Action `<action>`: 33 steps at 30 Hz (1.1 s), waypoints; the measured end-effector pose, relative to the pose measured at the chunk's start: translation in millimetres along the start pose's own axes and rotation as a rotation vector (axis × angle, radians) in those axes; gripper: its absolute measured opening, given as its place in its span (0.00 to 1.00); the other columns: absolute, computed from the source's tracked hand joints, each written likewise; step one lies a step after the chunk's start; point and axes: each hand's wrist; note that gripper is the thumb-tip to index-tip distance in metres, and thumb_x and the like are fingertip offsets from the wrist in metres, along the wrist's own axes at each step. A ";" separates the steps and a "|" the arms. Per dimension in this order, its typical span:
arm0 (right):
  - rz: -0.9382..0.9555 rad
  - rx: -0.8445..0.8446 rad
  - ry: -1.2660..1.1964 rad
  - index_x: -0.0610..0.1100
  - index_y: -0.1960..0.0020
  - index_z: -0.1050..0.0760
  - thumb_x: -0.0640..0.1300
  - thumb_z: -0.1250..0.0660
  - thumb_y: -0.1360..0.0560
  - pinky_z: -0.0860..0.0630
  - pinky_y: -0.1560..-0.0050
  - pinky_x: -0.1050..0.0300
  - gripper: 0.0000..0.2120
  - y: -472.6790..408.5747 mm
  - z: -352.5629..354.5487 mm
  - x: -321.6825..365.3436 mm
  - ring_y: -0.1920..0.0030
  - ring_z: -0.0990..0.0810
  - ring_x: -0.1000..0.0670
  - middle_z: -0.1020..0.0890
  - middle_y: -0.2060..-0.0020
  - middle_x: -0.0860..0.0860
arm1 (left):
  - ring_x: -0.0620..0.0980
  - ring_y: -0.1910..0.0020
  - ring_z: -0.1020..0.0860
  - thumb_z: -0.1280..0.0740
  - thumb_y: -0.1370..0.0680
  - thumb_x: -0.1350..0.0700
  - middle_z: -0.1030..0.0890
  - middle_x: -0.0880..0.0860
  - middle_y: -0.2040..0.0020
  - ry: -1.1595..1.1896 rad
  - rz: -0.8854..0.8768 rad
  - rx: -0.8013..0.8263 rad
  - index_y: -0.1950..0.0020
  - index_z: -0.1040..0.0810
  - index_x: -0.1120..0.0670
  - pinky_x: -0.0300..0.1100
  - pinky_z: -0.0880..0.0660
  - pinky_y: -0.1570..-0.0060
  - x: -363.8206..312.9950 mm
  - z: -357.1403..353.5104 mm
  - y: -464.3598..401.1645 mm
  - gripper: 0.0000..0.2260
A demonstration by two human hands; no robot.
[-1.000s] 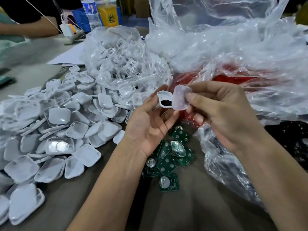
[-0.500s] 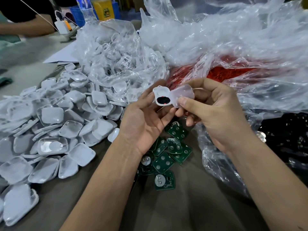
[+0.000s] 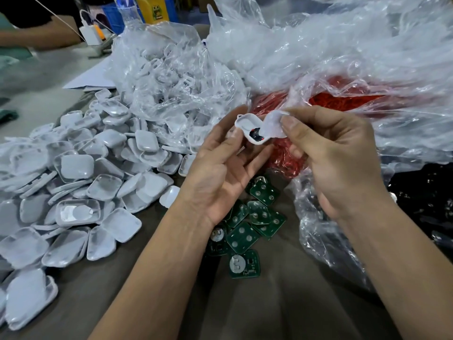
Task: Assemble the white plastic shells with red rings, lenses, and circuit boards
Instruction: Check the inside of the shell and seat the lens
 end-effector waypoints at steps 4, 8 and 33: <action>0.021 -0.028 0.064 0.46 0.50 0.14 0.37 0.24 0.24 0.24 0.64 0.64 0.06 -2.2 -0.5 -3.1 0.64 0.17 0.52 0.13 0.60 0.45 | 0.53 0.41 0.17 0.35 0.21 0.63 0.16 0.55 0.39 -0.001 -0.032 0.074 0.31 0.24 0.54 0.51 0.21 0.37 4.4 -2.2 -0.1 0.19; 0.030 -0.117 0.097 0.45 0.56 0.16 0.38 0.23 0.25 0.27 0.70 0.60 0.04 -2.3 2.4 -6.5 0.69 0.20 0.48 0.15 0.65 0.44 | 0.52 0.40 0.18 0.34 0.22 0.64 0.17 0.55 0.38 -0.026 -0.048 0.082 0.31 0.24 0.54 0.51 0.22 0.35 7.7 -3.9 0.3 0.19; 0.183 -0.173 0.178 0.50 0.56 0.14 0.43 0.20 0.28 0.22 0.65 0.62 0.05 -3.6 2.8 -5.2 0.68 0.17 0.56 0.13 0.65 0.53 | 0.51 0.38 0.18 0.35 0.20 0.64 0.16 0.54 0.39 -0.069 -0.024 0.152 0.33 0.23 0.53 0.47 0.20 0.39 9.4 -5.6 2.0 0.16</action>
Point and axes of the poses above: each hand's wrist, its own y-axis away from the middle knuckle, its own z-axis out of the back of the hand, x = y × z
